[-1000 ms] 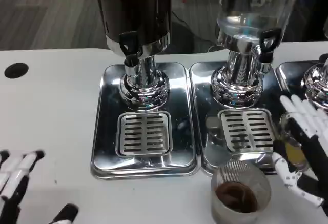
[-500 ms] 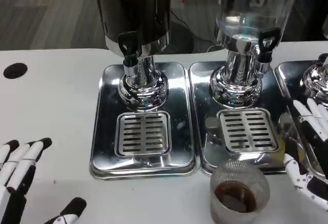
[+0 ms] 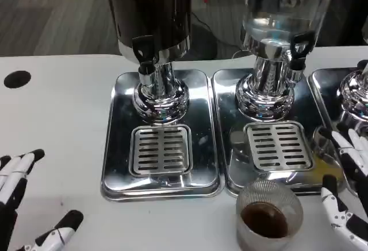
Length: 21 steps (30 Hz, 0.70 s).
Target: Grasp the cup under the faucet to collect the drink, then remove the cup.
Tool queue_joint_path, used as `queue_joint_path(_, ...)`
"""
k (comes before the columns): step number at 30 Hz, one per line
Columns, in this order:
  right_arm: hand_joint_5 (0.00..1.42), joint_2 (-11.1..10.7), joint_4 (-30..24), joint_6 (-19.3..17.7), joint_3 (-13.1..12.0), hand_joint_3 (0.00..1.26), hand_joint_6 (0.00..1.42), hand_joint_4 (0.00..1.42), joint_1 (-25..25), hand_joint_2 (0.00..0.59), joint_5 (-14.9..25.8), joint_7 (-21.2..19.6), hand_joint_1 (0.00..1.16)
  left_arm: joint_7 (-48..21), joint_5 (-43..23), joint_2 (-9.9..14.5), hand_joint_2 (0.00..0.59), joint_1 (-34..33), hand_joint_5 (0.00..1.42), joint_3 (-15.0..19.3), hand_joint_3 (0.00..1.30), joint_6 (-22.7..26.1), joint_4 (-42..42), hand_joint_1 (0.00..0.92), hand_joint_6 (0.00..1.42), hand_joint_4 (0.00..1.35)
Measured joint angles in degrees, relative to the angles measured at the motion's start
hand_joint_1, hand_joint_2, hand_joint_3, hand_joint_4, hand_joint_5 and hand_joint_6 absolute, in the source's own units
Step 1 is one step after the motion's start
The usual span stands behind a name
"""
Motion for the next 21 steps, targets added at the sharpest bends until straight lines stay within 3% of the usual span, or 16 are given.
queue_joint_path(14,0.00,1.7,-1.5,-0.4,-0.1,0.13,0.00,0.00,2.9,0.586,-0.4,-1.7,0.41,-1.0,0.4,-0.4,0.143,-2.2,0.08,-3.8,0.13,1.8,-2.1,0.000,0.30,0.01)
queue_joint_path(21,0.00,1.9,-2.8,-0.4,-0.1,0.14,0.00,0.00,3.3,0.586,-1.0,-1.9,0.40,-1.1,0.6,-0.6,0.142,-1.7,0.08,-4.1,0.13,2.0,-4.5,0.000,0.30,0.02)
